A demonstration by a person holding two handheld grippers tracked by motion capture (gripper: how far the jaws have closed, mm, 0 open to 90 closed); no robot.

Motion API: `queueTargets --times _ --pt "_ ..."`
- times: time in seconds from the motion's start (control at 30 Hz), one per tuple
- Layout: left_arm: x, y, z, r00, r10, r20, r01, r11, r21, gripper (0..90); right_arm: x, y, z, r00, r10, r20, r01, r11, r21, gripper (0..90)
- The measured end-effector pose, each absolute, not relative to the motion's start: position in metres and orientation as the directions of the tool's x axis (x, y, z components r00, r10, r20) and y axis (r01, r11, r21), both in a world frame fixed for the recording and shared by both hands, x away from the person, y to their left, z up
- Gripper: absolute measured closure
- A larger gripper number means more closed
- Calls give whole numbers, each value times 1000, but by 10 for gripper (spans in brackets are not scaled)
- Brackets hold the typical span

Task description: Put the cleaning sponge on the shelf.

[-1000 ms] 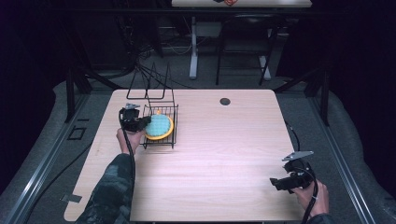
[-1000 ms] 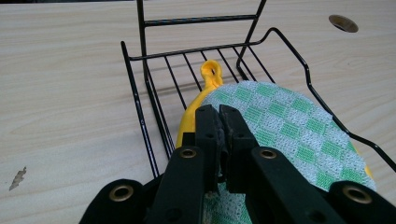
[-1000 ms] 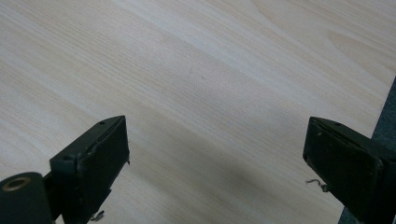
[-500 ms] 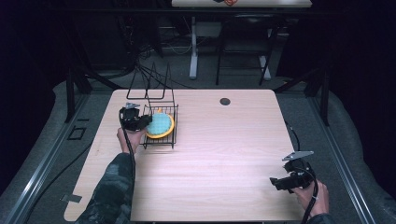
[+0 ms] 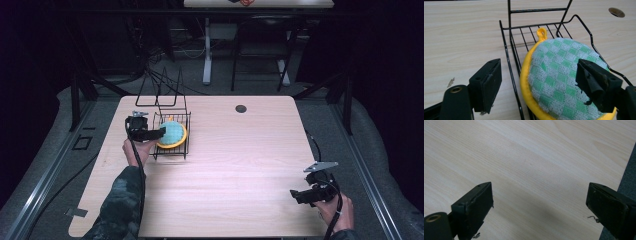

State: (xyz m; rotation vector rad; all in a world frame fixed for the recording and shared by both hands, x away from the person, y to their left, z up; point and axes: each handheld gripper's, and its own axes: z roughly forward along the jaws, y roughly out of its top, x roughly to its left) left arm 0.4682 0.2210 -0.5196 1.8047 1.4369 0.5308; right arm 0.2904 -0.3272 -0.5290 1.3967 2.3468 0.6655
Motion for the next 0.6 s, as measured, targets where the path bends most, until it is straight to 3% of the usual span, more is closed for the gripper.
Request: queueTargets --times 0.13,0.6 --pt "461 225 -516 266 951 -160 643 -51 764 176 290 -328 -528 -469 882 -46 727 414 547 68" --pt "428 221 -502 285 956 -72 634 -132 762 154 289 -327 -527 -471 881 -44 727 415 547 69"
